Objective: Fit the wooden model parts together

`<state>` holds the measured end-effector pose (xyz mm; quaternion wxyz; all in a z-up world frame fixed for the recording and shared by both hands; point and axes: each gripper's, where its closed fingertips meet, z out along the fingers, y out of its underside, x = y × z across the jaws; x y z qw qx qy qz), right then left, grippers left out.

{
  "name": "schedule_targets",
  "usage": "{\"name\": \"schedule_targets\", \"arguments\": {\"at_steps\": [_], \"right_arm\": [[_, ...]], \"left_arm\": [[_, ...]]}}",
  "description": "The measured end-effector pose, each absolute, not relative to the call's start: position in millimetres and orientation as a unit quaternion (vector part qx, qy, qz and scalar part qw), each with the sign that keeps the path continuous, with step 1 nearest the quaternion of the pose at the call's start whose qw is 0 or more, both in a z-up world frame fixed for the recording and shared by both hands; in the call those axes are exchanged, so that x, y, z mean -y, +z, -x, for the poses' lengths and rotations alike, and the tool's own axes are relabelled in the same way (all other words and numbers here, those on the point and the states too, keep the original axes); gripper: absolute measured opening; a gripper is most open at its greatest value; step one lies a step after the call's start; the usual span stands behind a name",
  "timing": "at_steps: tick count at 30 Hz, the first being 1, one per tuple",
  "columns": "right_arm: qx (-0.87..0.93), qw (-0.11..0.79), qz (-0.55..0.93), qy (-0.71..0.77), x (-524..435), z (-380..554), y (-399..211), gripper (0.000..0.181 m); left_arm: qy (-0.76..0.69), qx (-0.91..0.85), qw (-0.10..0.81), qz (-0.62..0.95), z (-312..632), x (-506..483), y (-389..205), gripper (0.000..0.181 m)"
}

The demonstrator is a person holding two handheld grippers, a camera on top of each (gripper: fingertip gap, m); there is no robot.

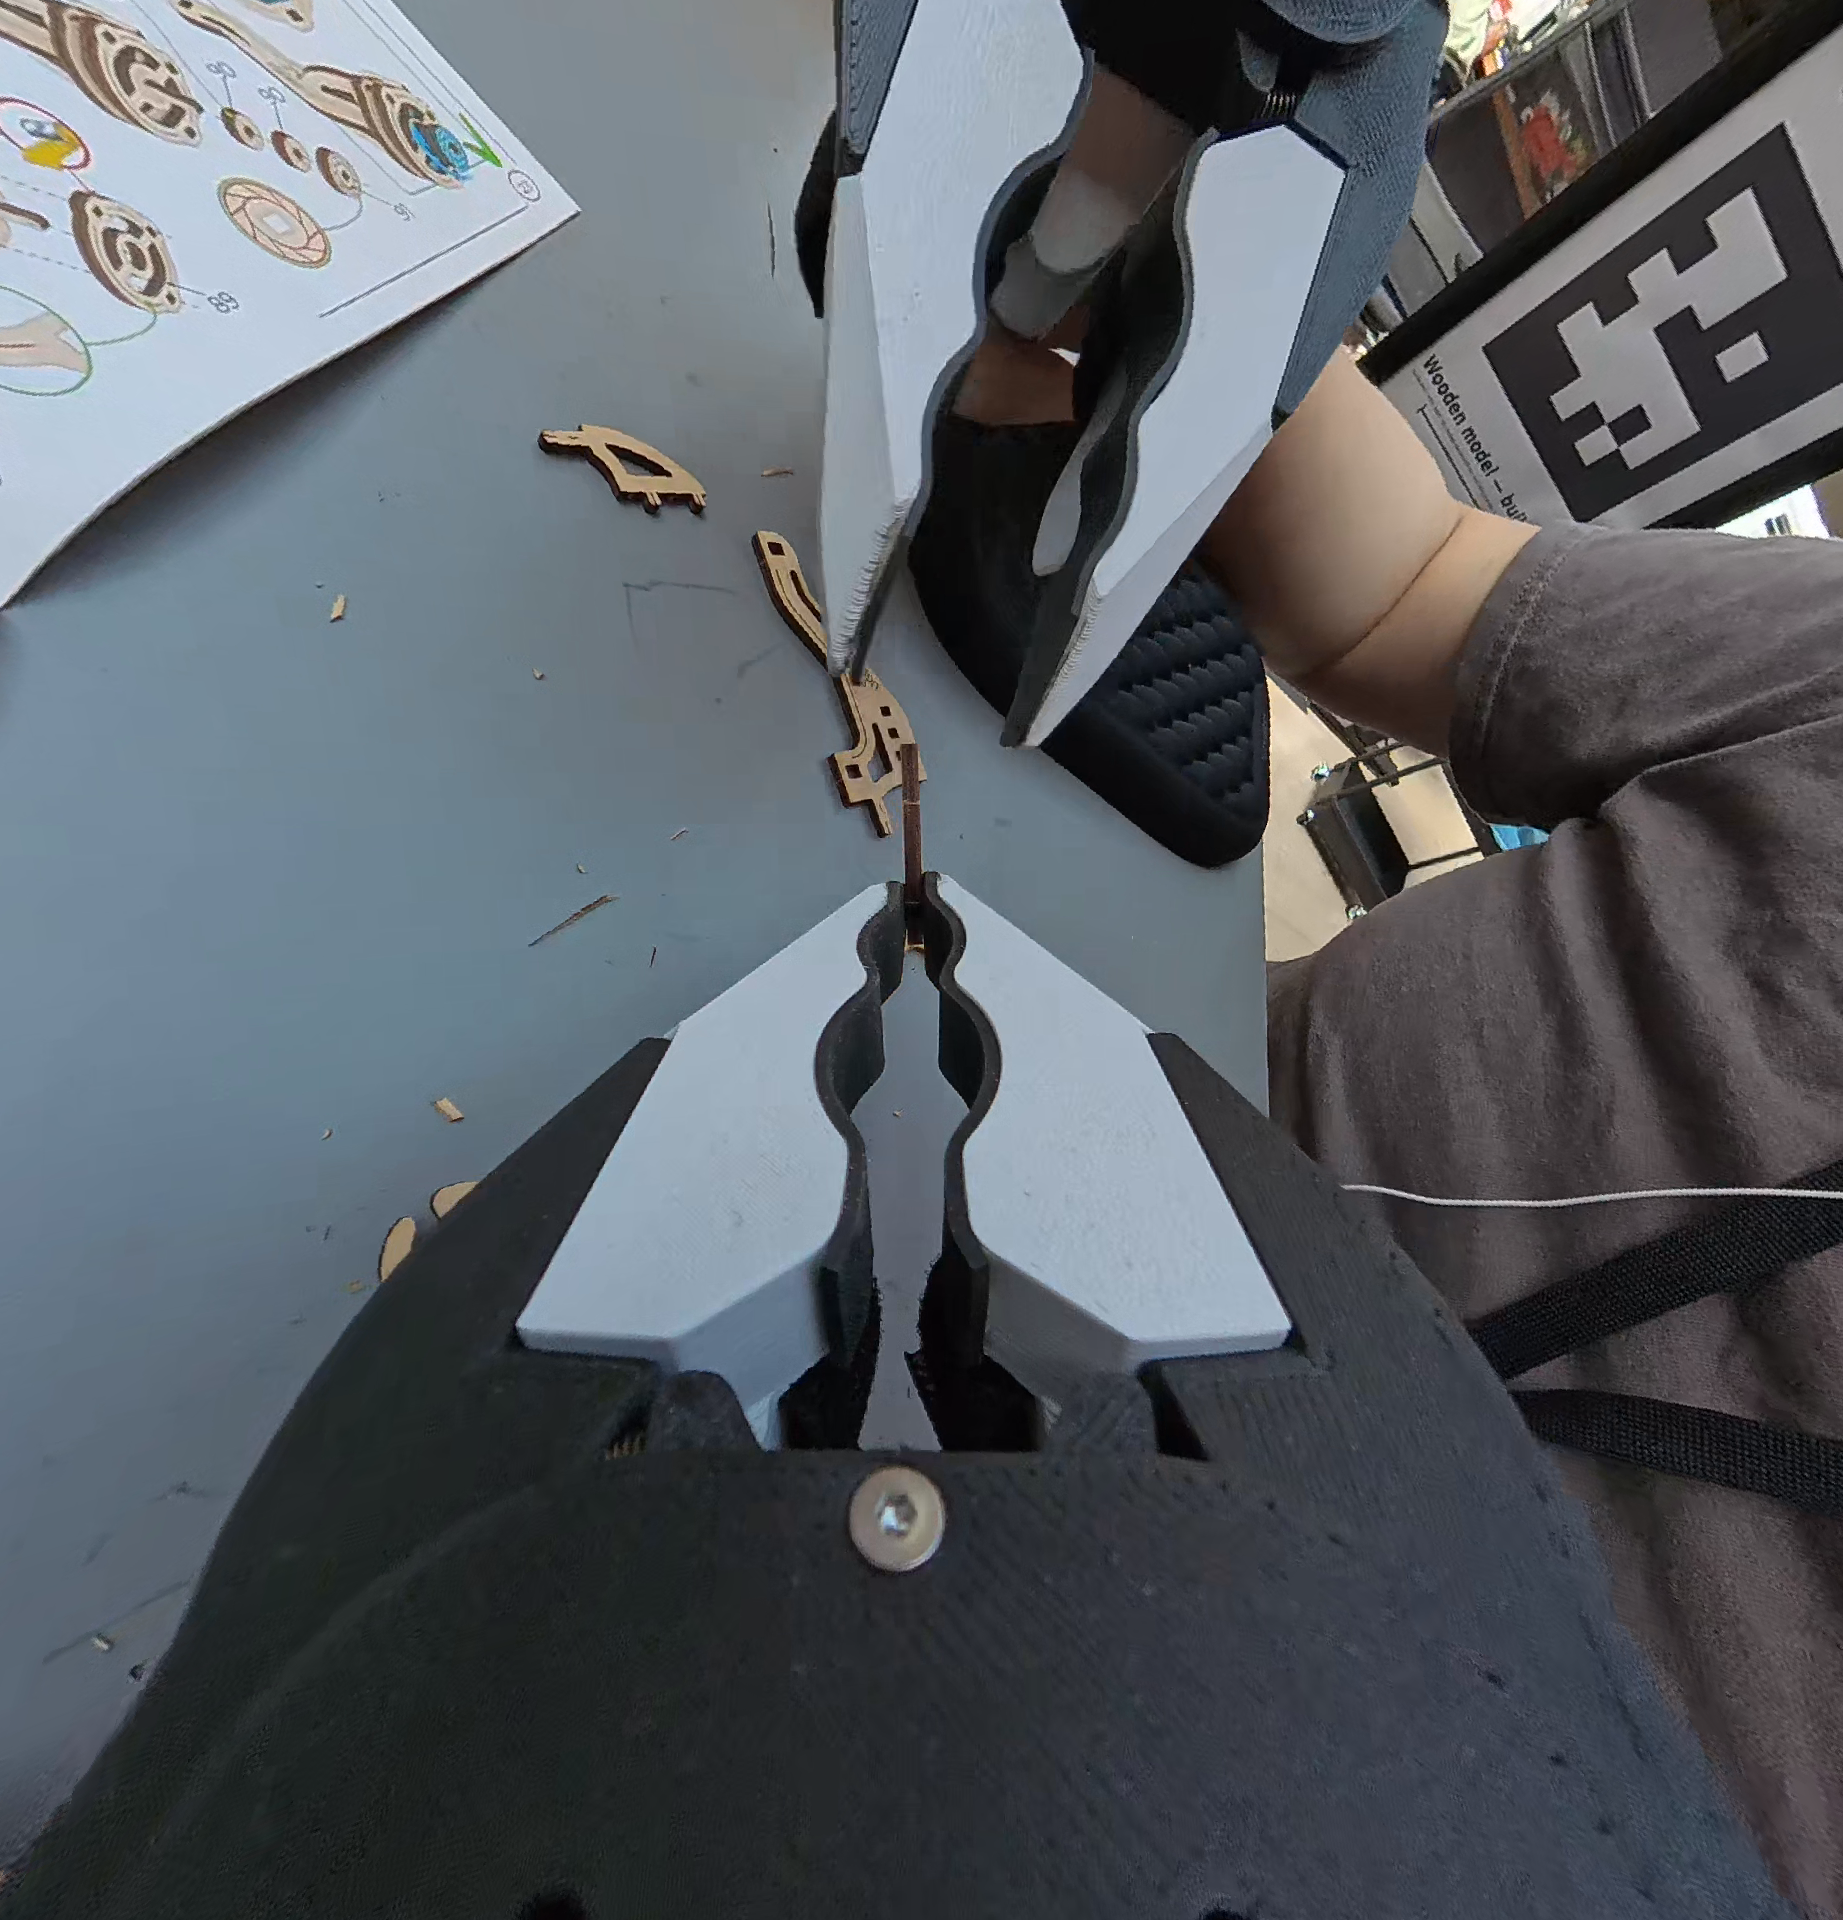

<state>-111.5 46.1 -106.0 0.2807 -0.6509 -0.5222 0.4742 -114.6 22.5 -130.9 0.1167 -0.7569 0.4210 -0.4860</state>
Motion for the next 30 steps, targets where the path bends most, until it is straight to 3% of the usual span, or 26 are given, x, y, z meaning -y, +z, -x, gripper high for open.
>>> {"name": "schedule_targets", "arguments": {"at_steps": [6,8,9,30], "right_arm": [[0.537,0.247,0.658,0.466,-39,115,-121,0.024],[0.543,0.224,0.648,0.486,-30,113,-121,0.004],[0.544,0.211,0.645,0.494,-27,112,-120,0.003],[0.565,0.195,0.633,0.491,-19,105,-124,0.006]], "left_arm": [[-0.472,-0.454,0.111,0.747,111,-12,-134,0.001],[-0.466,-0.459,0.111,0.748,112,-12,-136,0.001],[-0.467,-0.462,0.109,0.746,111,-10,-136,0.001],[-0.481,-0.465,0.106,0.735,109,-7,-132,0.001]]}}
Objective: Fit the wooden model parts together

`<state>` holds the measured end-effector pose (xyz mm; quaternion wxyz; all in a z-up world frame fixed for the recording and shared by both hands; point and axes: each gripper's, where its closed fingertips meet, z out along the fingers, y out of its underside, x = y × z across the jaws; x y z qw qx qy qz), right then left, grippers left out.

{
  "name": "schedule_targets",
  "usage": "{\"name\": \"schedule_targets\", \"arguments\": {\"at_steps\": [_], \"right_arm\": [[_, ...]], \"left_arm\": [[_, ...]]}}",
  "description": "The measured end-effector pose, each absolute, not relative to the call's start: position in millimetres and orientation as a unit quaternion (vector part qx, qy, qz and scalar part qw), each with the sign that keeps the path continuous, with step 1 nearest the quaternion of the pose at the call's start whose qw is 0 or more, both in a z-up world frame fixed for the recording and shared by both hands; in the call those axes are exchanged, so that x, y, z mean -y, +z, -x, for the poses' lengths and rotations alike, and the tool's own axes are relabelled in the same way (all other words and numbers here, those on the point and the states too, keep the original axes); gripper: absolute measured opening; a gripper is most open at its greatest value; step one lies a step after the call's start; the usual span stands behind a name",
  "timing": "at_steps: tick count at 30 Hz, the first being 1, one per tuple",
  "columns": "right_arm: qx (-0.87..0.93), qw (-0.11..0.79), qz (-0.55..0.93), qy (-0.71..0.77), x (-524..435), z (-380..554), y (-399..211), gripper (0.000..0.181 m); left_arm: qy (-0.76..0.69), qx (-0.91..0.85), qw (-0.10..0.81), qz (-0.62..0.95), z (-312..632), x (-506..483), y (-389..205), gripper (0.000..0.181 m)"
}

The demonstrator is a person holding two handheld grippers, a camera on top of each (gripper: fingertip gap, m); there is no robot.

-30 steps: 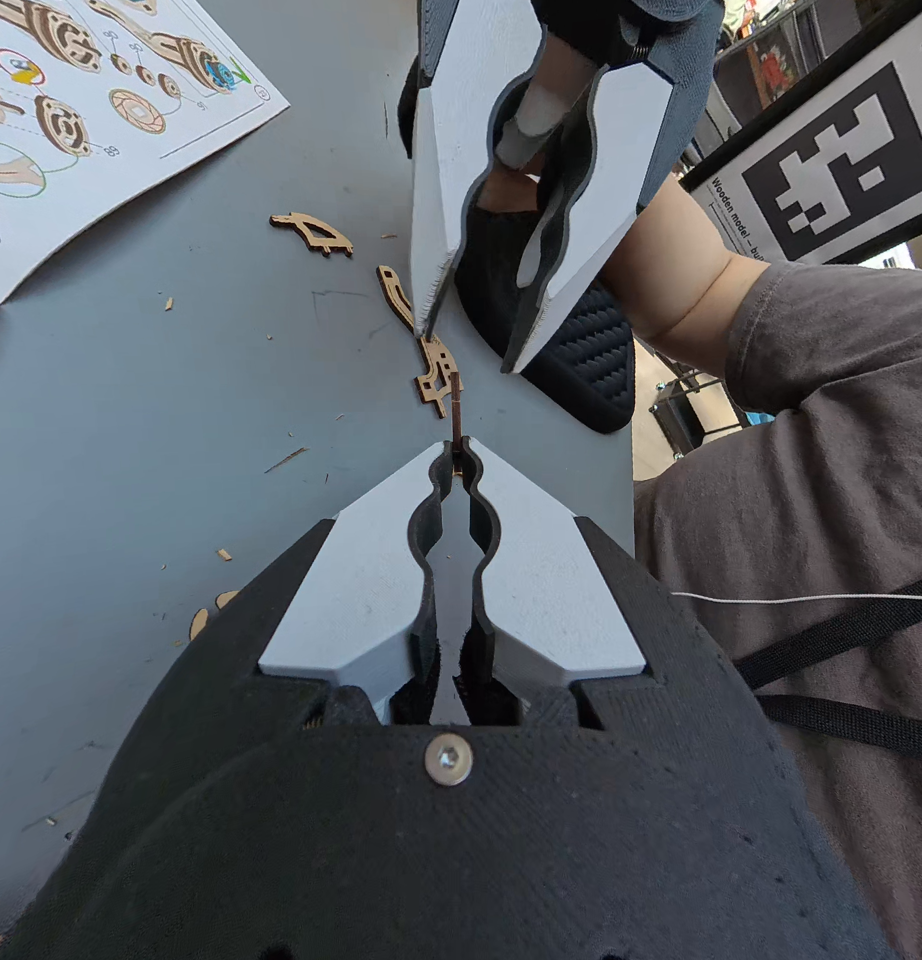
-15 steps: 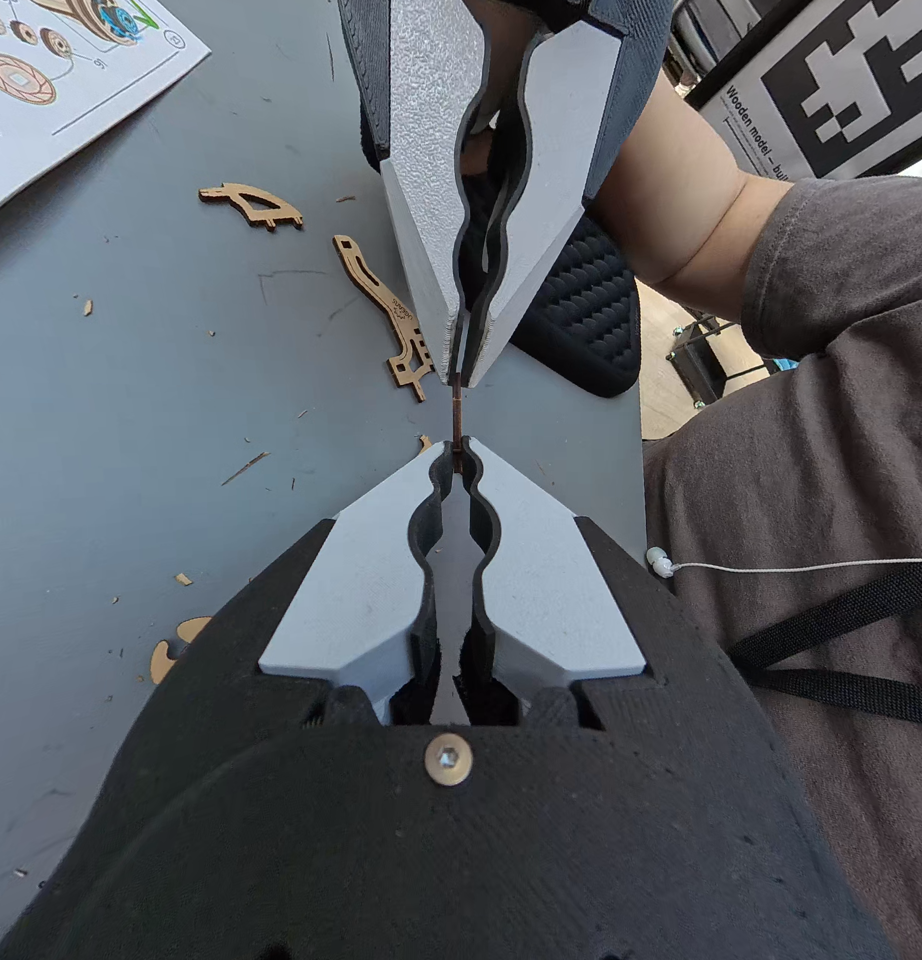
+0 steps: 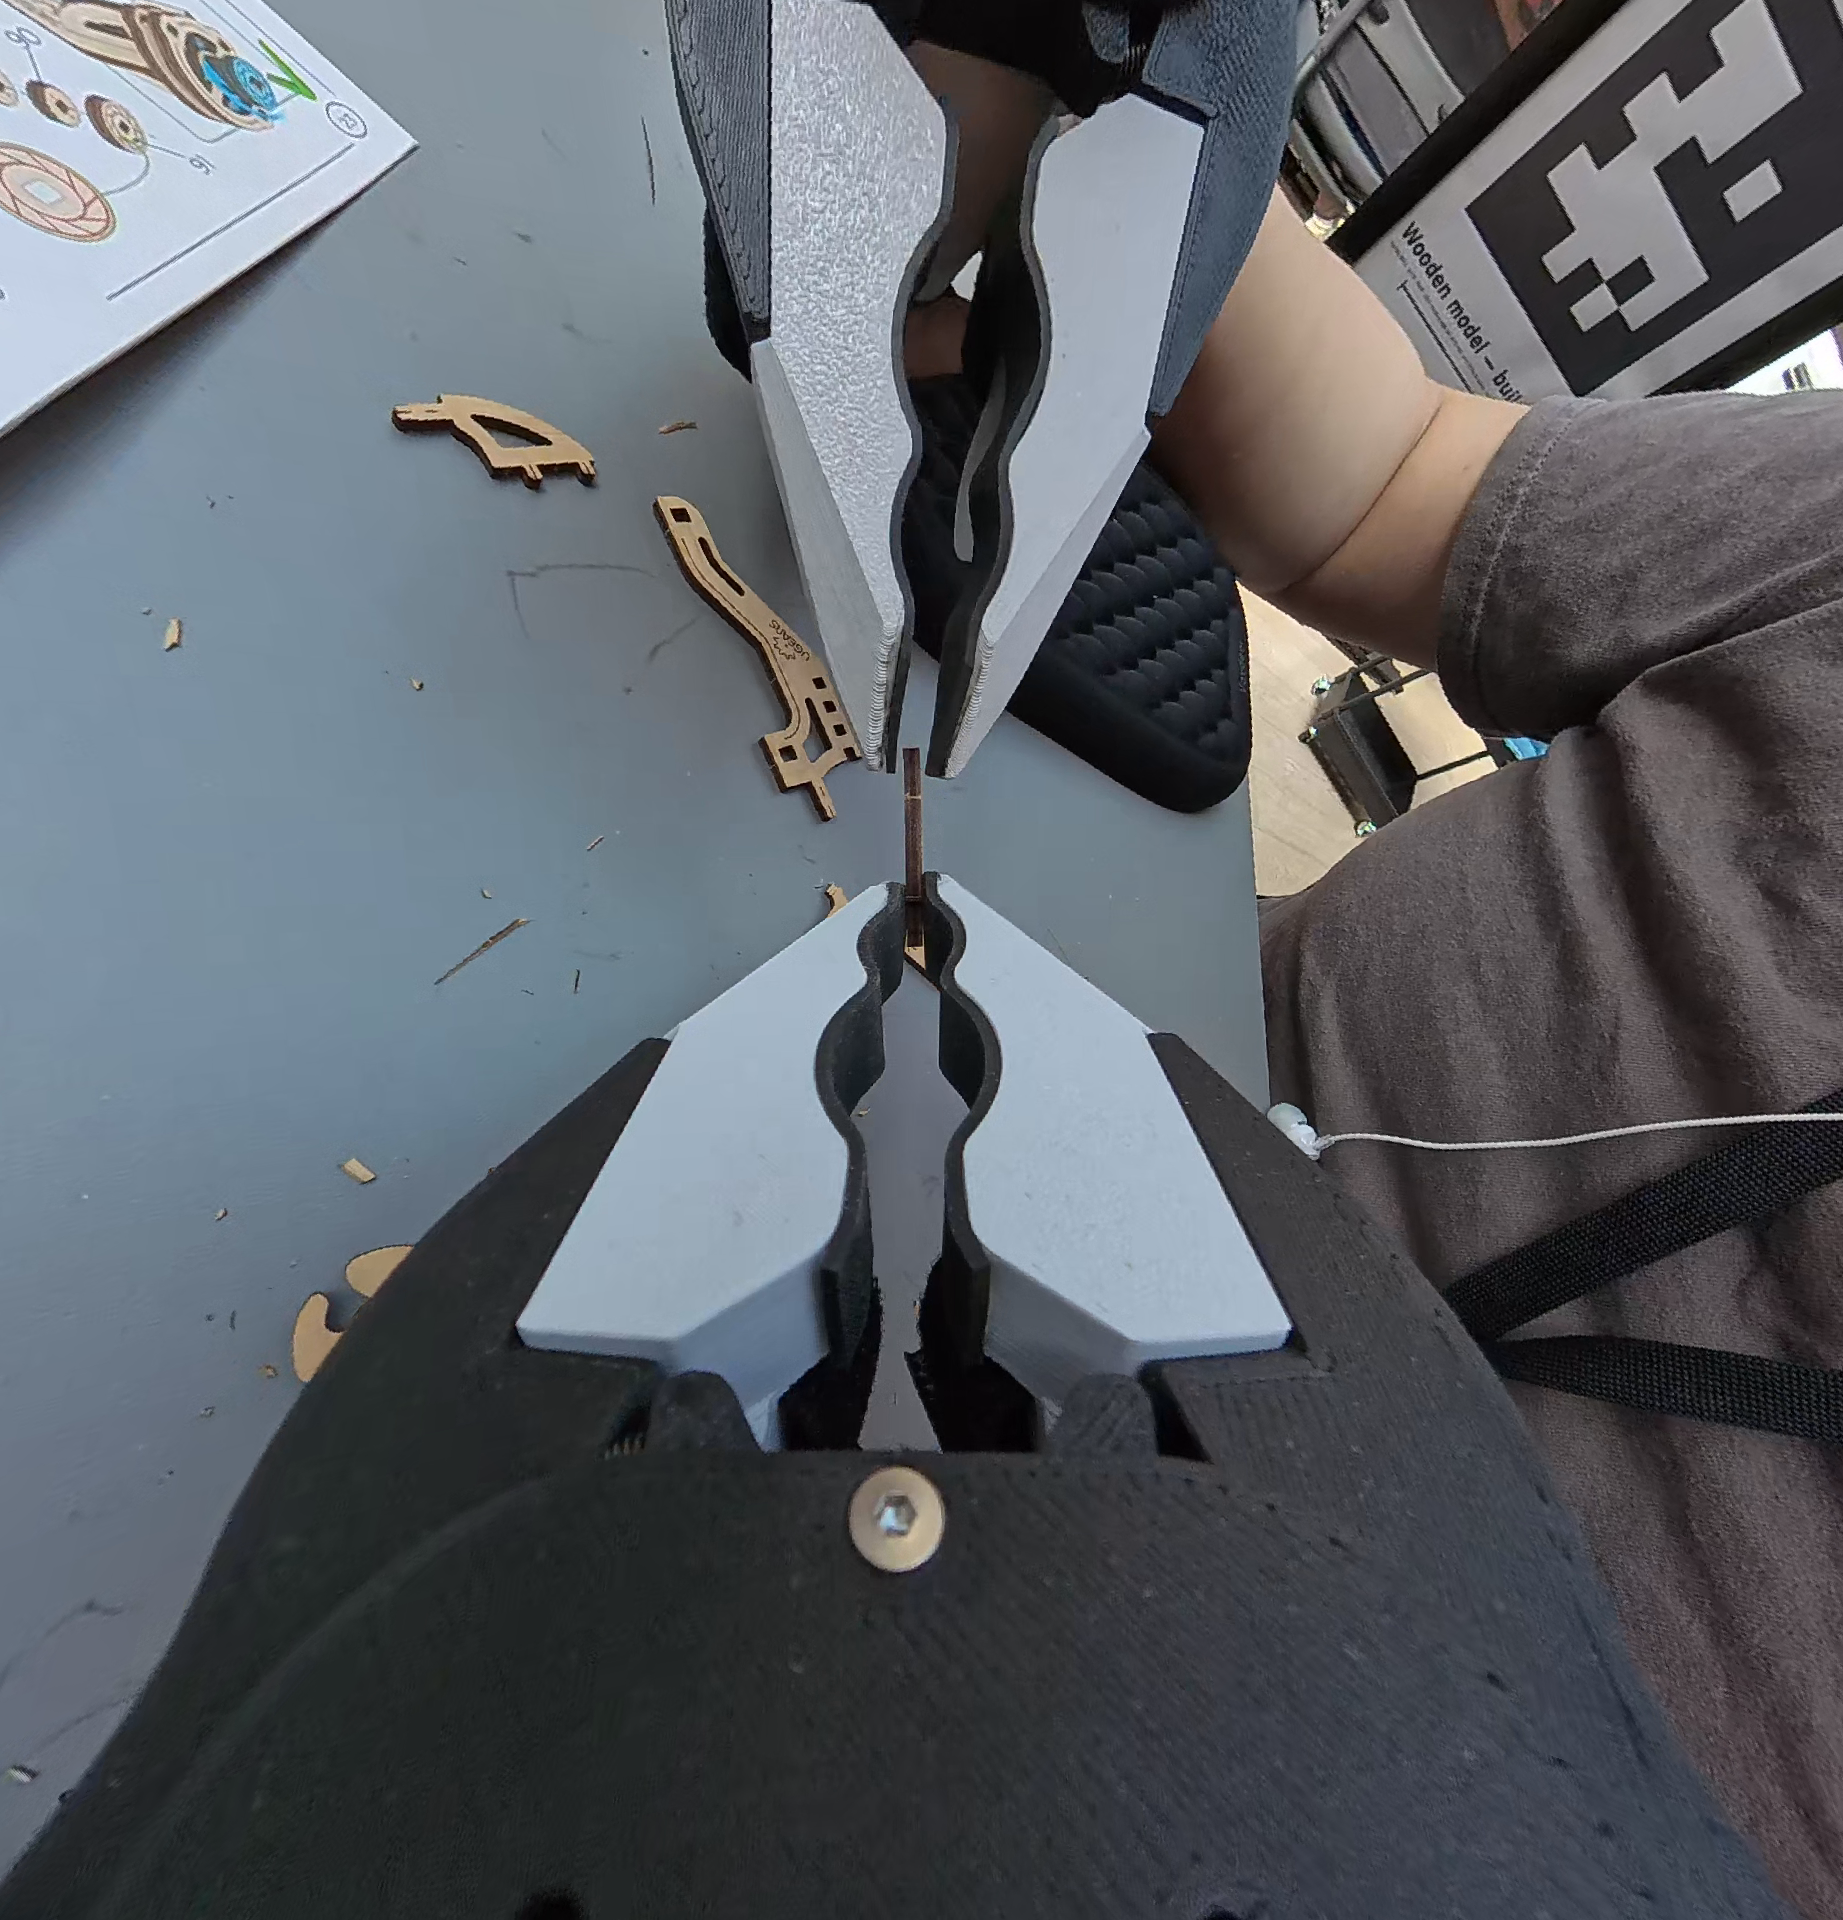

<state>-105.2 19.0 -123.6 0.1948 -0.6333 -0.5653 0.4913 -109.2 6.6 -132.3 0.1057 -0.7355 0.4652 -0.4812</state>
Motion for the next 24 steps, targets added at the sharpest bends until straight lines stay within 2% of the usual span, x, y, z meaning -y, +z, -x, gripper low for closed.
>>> {"name": "schedule_targets", "arguments": {"at_steps": [6,8,10,15,18,24], "right_arm": [[0.568,0.184,0.641,0.482,-19,102,-126,0.002],[0.552,0.186,0.654,0.482,-26,101,-125,0.002],[0.513,0.195,0.671,0.497,-40,98,-120,0.002],[0.425,0.205,0.676,0.566,-65,84,-103,0.002],[0.402,0.200,0.662,0.601,-68,81,-95,0.001],[0.416,0.224,0.654,0.591,-70,78,-92,0.002]], "left_arm": [[-0.477,-0.464,0.115,0.737,109,-9,-132,0.002],[-0.467,-0.457,0.134,0.745,111,-18,-131,0.020],[-0.458,-0.452,0.159,0.748,115,-28,-127,0.030],[-0.471,-0.439,0.203,0.738,122,-41,-111,0.019],[-0.477,-0.426,0.211,0.739,121,-45,-109,0.019],[-0.474,-0.423,0.218,0.741,122,-48,-109,0.014]]}}
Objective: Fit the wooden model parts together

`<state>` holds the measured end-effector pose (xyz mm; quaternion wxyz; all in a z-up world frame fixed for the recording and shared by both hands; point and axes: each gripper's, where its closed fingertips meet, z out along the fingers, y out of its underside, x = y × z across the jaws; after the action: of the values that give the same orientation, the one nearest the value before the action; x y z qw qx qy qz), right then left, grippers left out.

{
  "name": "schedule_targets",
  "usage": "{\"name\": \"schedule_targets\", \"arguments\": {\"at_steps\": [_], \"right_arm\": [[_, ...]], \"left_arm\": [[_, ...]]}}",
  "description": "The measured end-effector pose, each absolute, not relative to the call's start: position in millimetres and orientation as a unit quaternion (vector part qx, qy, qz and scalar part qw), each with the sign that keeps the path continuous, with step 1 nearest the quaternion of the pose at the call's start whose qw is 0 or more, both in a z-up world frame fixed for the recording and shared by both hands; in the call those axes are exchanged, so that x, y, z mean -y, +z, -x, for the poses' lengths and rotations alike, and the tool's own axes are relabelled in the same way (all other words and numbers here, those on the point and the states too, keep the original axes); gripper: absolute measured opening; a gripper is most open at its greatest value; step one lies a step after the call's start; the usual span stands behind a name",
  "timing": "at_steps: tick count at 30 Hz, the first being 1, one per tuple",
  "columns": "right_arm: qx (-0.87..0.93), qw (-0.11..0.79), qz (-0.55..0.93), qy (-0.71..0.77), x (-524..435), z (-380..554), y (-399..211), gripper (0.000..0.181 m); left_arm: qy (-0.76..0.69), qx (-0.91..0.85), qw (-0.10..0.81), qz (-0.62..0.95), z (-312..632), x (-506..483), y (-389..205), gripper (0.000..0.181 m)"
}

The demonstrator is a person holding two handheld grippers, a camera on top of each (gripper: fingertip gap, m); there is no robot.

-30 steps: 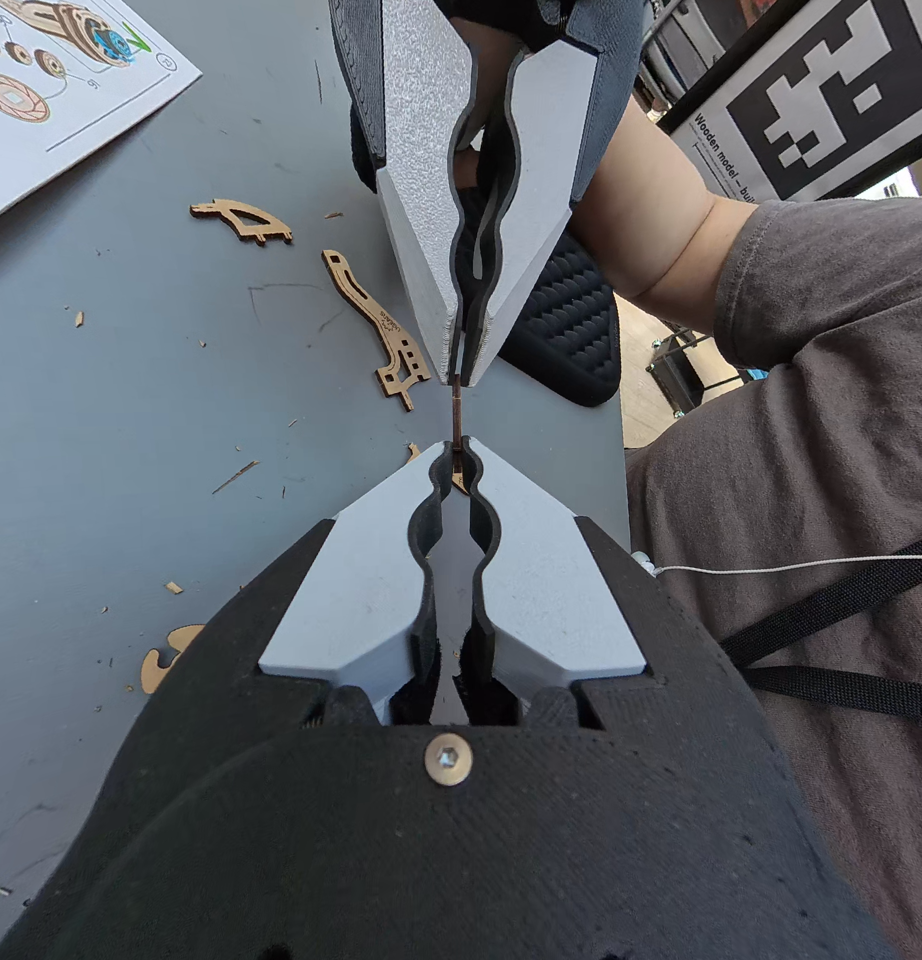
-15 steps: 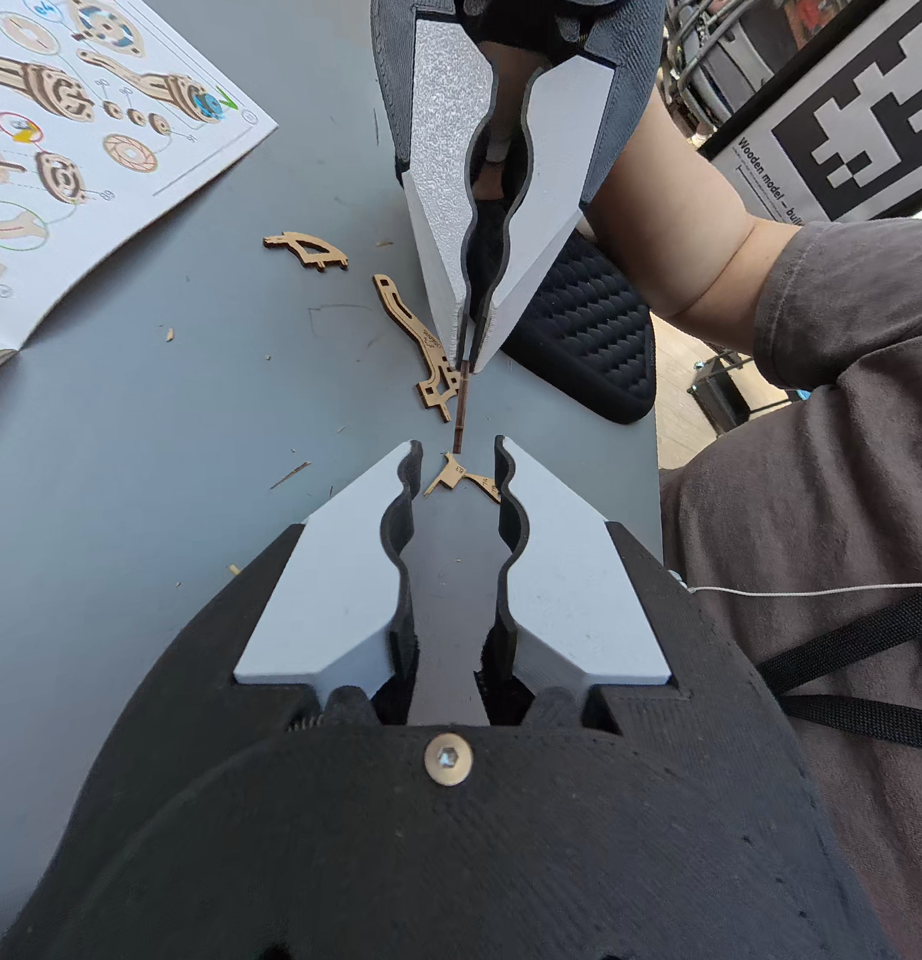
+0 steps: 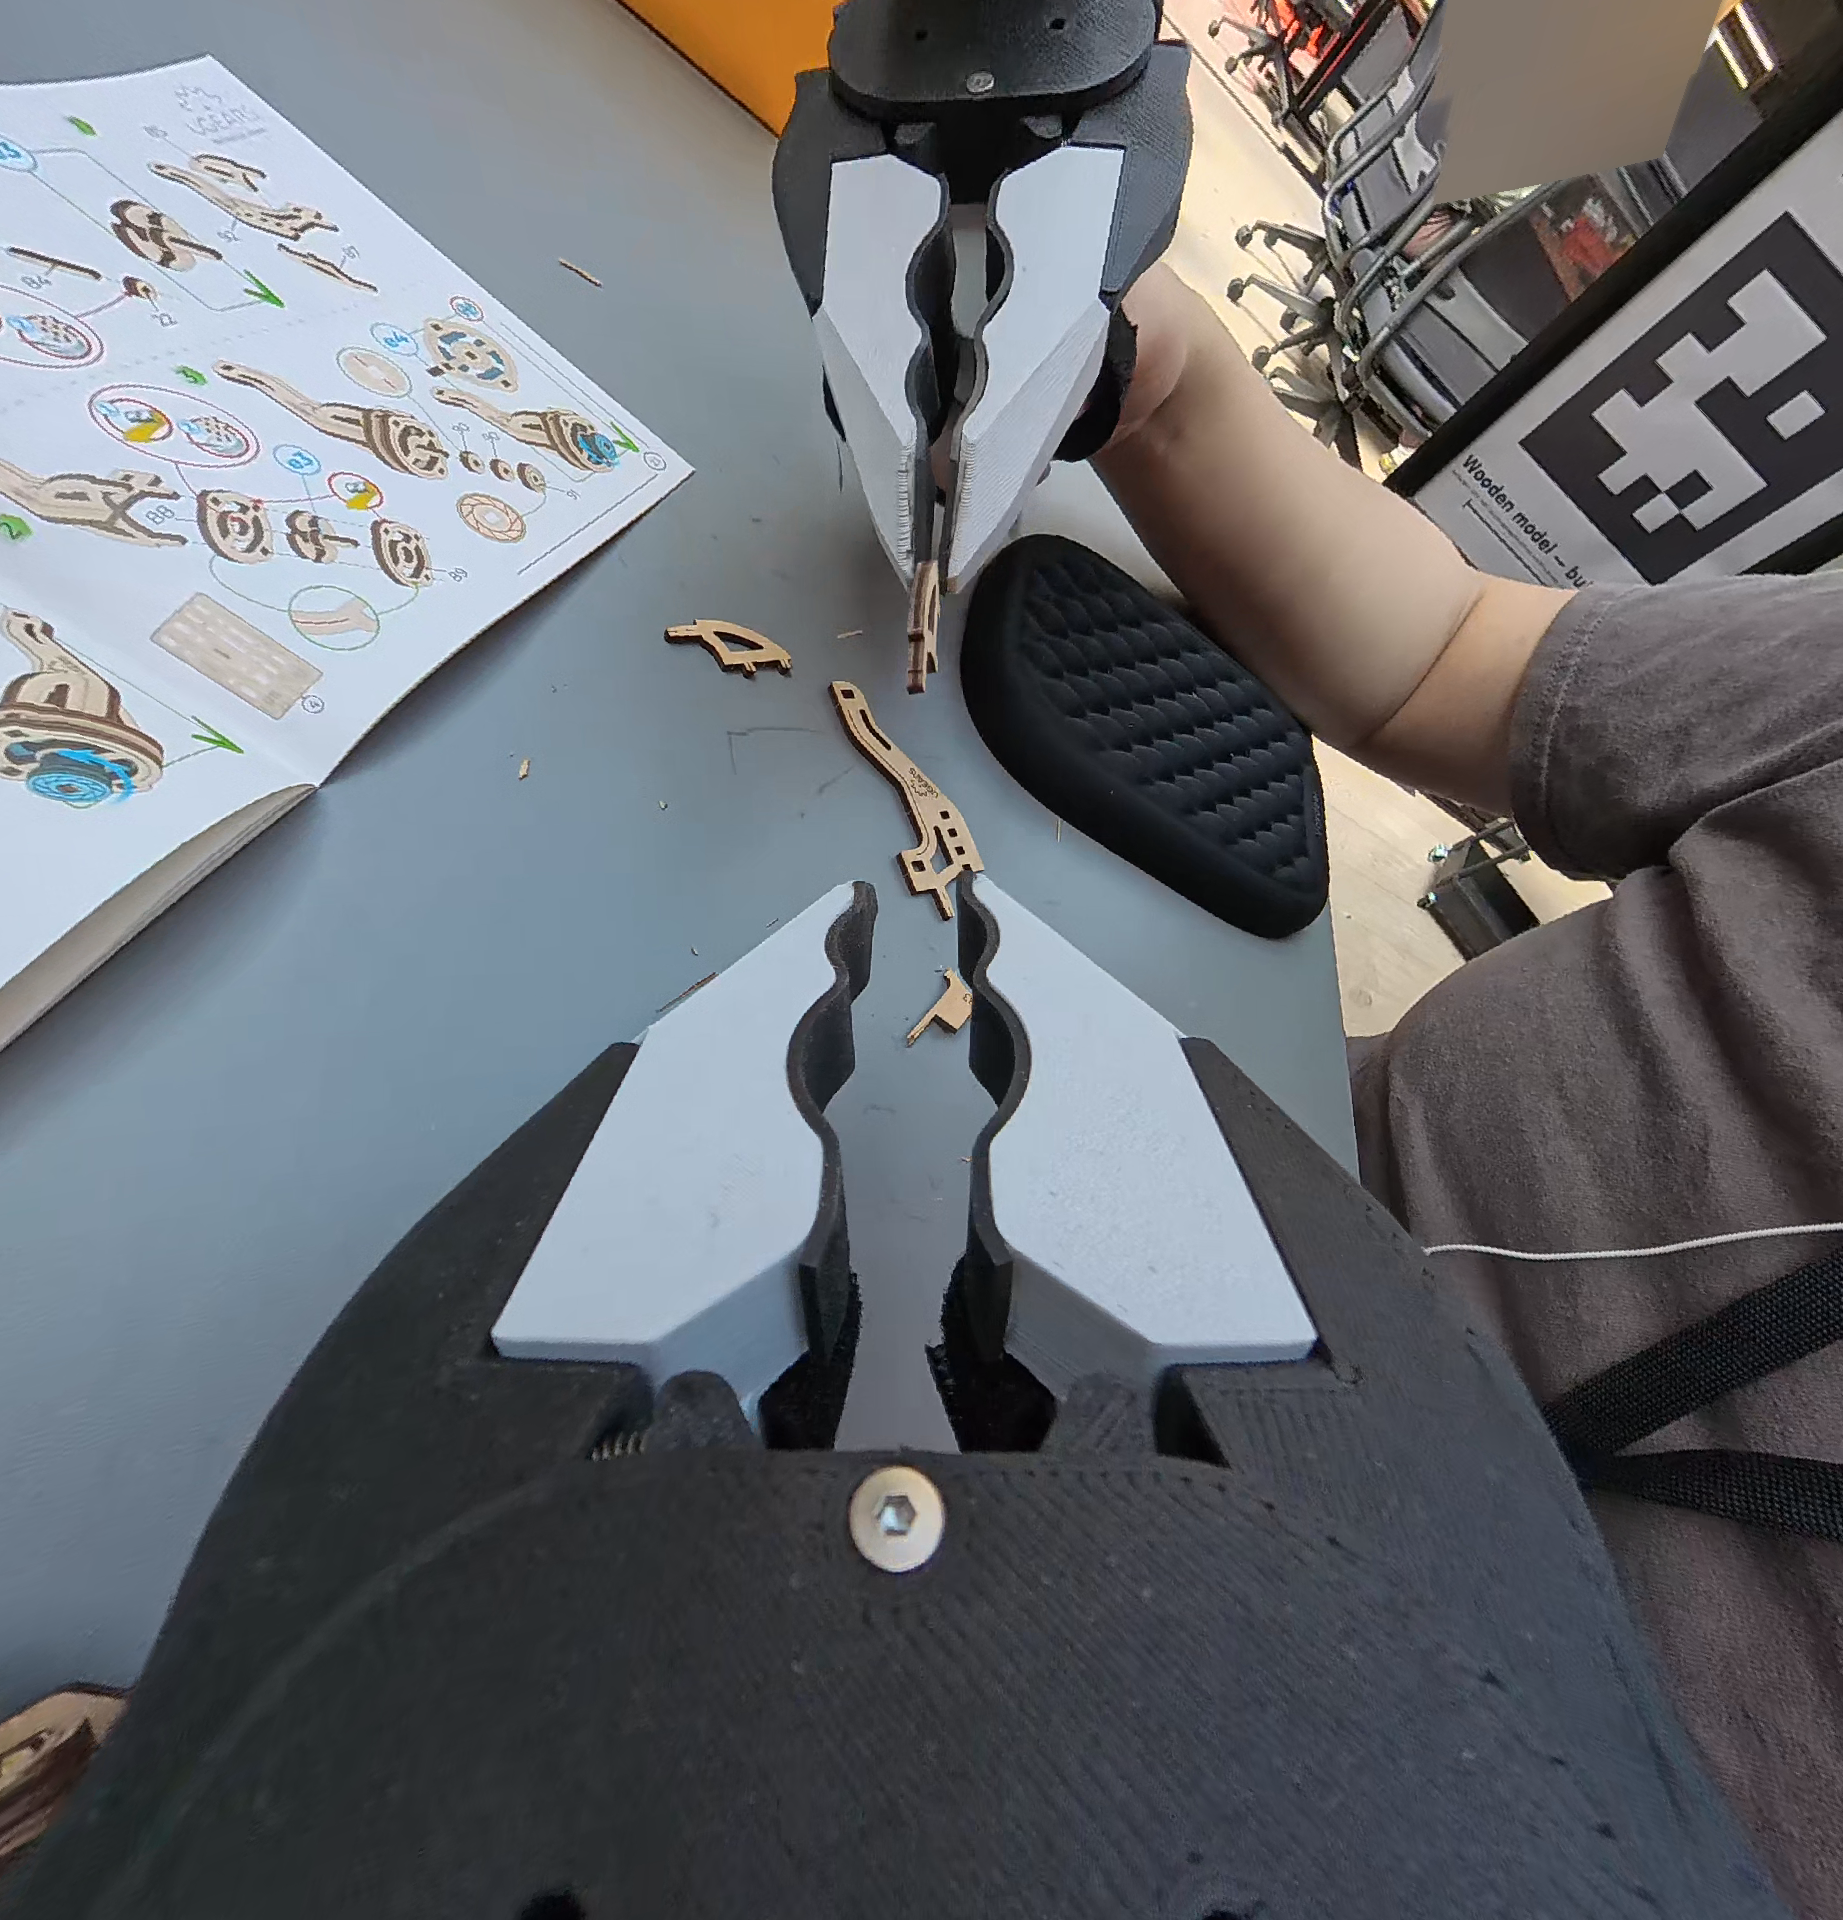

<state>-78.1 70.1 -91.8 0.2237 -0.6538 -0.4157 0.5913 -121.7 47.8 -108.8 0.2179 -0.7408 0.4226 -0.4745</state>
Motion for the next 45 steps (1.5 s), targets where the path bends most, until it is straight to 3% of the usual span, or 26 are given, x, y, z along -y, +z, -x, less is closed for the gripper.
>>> {"name": "schedule_targets", "arguments": {"at_steps": [7,45], "right_arm": [[0.329,0.291,0.689,0.577,-116,41,-80,0.002],[0.387,0.226,0.687,0.573,-94,51,-108,0.002]], "left_arm": [[-0.477,-0.402,0.243,0.743,125,-58,-102,0.009],[-0.443,-0.407,0.252,0.758,128,-64,-113,0.006]]}}
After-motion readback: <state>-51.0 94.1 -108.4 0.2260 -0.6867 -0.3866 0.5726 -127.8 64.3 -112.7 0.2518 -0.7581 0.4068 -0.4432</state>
